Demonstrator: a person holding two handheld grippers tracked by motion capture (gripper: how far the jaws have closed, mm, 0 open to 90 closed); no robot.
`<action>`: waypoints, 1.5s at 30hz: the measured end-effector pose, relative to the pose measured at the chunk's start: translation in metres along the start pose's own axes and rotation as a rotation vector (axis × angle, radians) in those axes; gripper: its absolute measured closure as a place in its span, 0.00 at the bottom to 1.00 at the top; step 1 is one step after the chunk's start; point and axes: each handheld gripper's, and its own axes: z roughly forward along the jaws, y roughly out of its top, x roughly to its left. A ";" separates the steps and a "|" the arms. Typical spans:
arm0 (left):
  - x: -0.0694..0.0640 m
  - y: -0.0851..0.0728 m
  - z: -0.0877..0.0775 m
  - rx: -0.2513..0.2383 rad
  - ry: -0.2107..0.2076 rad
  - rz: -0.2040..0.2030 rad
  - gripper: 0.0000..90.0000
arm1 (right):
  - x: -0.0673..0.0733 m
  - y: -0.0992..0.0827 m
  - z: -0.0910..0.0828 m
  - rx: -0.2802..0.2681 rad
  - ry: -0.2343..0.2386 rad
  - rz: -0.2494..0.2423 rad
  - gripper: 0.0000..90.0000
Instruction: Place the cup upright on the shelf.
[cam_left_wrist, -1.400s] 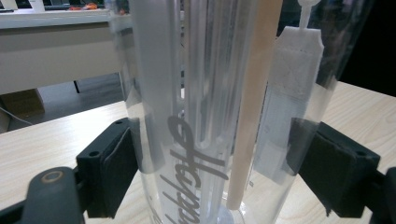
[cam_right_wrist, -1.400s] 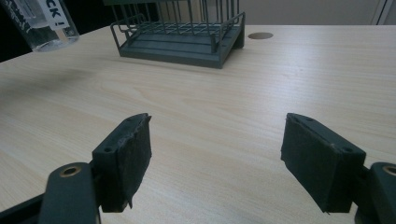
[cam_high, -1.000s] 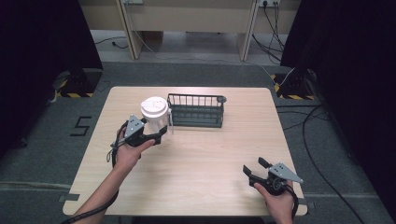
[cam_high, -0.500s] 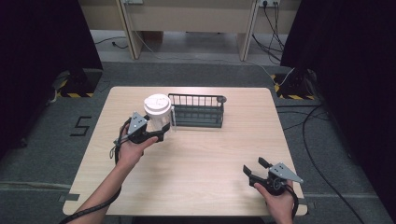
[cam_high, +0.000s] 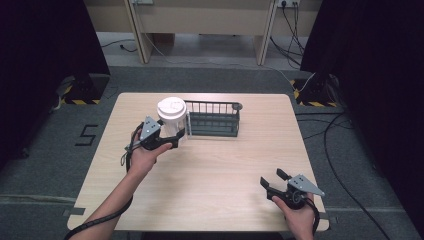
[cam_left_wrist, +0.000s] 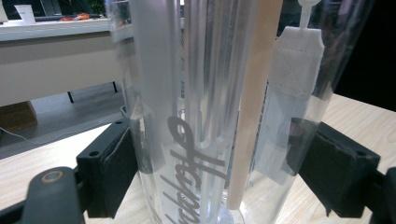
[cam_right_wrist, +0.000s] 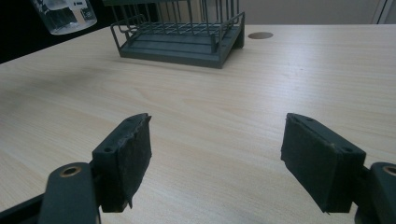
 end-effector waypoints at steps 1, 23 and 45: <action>0.000 0.000 0.001 0.001 0.000 0.001 0.19 | 0.000 0.000 0.000 0.000 0.000 0.000 0.28; -0.002 0.012 0.018 -0.006 -0.006 0.005 0.19 | 0.000 0.000 0.000 0.000 0.002 0.001 0.28; -0.005 0.030 0.034 -0.020 -0.014 0.016 0.19 | -0.001 0.000 0.000 0.000 0.002 -0.001 0.28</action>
